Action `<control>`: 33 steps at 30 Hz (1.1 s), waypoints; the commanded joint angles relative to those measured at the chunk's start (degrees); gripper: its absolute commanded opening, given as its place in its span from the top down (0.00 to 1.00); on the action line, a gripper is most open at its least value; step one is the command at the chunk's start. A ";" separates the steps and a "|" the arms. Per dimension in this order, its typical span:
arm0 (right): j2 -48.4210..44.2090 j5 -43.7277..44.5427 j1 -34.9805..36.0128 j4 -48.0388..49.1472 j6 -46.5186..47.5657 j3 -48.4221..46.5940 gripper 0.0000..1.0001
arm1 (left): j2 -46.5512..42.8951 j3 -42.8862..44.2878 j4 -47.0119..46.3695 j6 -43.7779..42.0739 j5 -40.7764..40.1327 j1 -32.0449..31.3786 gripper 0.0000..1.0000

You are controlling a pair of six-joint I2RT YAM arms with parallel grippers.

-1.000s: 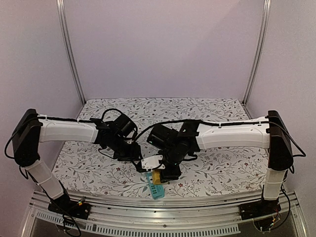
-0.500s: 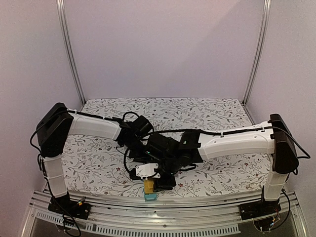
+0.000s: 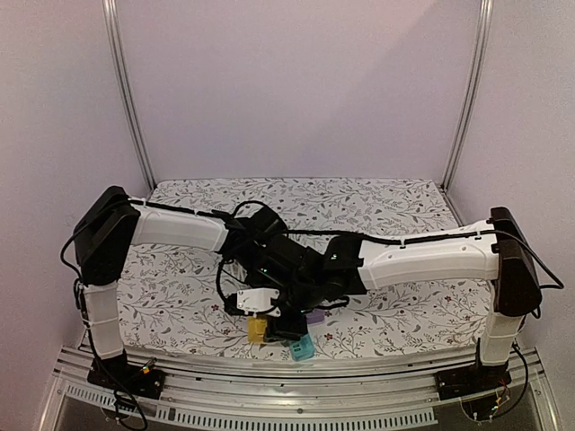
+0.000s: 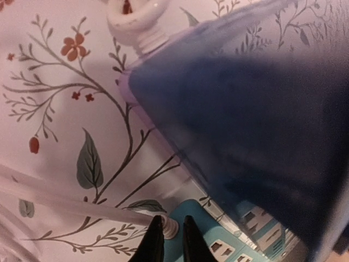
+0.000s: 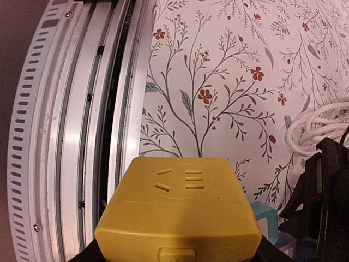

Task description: Insert the plug

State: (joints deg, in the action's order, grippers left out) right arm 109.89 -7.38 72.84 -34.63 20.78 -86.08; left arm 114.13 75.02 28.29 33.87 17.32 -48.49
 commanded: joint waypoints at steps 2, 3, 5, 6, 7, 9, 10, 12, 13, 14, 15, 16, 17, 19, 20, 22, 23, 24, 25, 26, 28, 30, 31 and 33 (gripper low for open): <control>-4.98 1.84 -0.12 -2.67 -3.00 -1.87 1.00 | -2.66 -1.76 1.02 -1.50 -1.83 -0.99 0.92; -6.49 1.76 -0.12 -2.96 -4.00 -1.64 1.00 | -3.28 -2.11 1.12 -1.45 -2.47 -0.99 0.91; -9.66 2.15 -0.15 -3.11 -6.63 -0.83 1.00 | -5.11 -2.76 1.62 -1.50 -3.77 -0.99 0.83; -11.37 2.31 -0.17 -3.32 -8.11 -0.27 1.00 | -6.19 -2.96 1.75 -1.52 -4.29 -0.99 0.77; -12.68 2.62 -0.22 -3.30 -9.17 0.68 1.00 | -7.38 -3.11 1.83 -1.35 -4.63 -0.99 0.68; -16.53 3.27 -0.16 -3.09 -12.35 3.41 1.00 | -9.17 -2.71 2.12 -0.82 -5.28 -0.99 0.50; -18.44 3.57 -0.23 -3.14 -13.68 4.94 1.00 | -9.74 -2.12 2.56 -0.39 -5.64 -0.99 0.42; -21.79 4.46 -0.16 -3.47 -16.27 7.49 1.00 | -10.29 -0.40 4.51 0.20 -7.12 -0.99 0.19; -23.22 4.92 -0.14 -3.66 -17.42 8.63 1.00 | -10.45 0.41 5.50 0.48 -7.84 -1.07 0.05; -24.15 5.74 -0.21 -3.57 -18.22 9.63 1.00 | -10.74 1.20 6.92 0.89 -9.28 -1.15 0.01; -25.75 6.85 -0.26 -3.16 -19.51 10.83 1.00 | -11.07 1.82 8.89 1.58 -11.28 -1.23 0.01; -26.67 9.82 -0.51 -2.13 -20.15 12.53 1.00 | -11.71 2.10 11.06 2.57 -13.61 -1.44 0.00; -28.05 10.94 -1.15 -0.64 -22.25 13.90 1.00 | -12.92 1.99 12.65 3.71 -16.25 -1.85 0.00; -31.15 12.01 -3.02 3.91 -24.54 17.72 1.00 | -16.56 0.43 14.37 6.20 -23.33 -3.49 0.00; -32.62 12.09 -3.86 5.98 -25.26 19.16 1.00 | -18.38 -0.60 14.55 7.52 -25.93 -4.47 0.01; -34.33 11.88 -5.99 8.52 -26.21 20.88 1.00 | -21.55 -2.92 13.94 10.97 -28.14 -5.90 0.00; -34.46 11.21 -7.32 8.83 -26.59 21.29 1.00 | -22.68 -4.06 13.71 12.80 -27.99 -6.17 0.01; -34.34 10.26 -8.88 9.15 -26.64 21.51 1.00 | -23.85 -4.95 13.64 15.03 -28.82 -6.93 0.01; -34.14 8.60 -10.47 9.30 -26.33 21.60 1.00 | -25.33 -5.62 13.71 17.32 -29.78 -7.91 0.01; -33.97 8.09 -12.14 9.13 -26.10 21.03 1.00 | -26.14 -5.98 14.30 19.66 -31.86 -9.48 0.00; -33.48 5.05 -16.22 8.55 -26.39 19.33 1.00 | -27.11 -5.00 16.01 25.40 -36.58 -13.77 0.01; -33.38 3.32 -19.97 8.53 -27.30 18.46 1.00 | -26.21 -3.19 18.50 31.01 -40.74 -18.28 0.02; -33.42 3.32 -21.18 8.56 -27.35 18.26 1.00 | -25.15 -2.08 19.81 33.27 -41.28 -19.96 0.03; -33.34 3.73 -22.74 8.32 -27.33 18.04 1.00 | -21.67 0.94 23.97 39.13 -41.66 -22.96 0.06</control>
State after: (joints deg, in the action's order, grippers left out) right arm 77.52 -1.87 53.63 -28.73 -5.04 -65.76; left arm 87.99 71.70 44.31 58.89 -17.87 -65.41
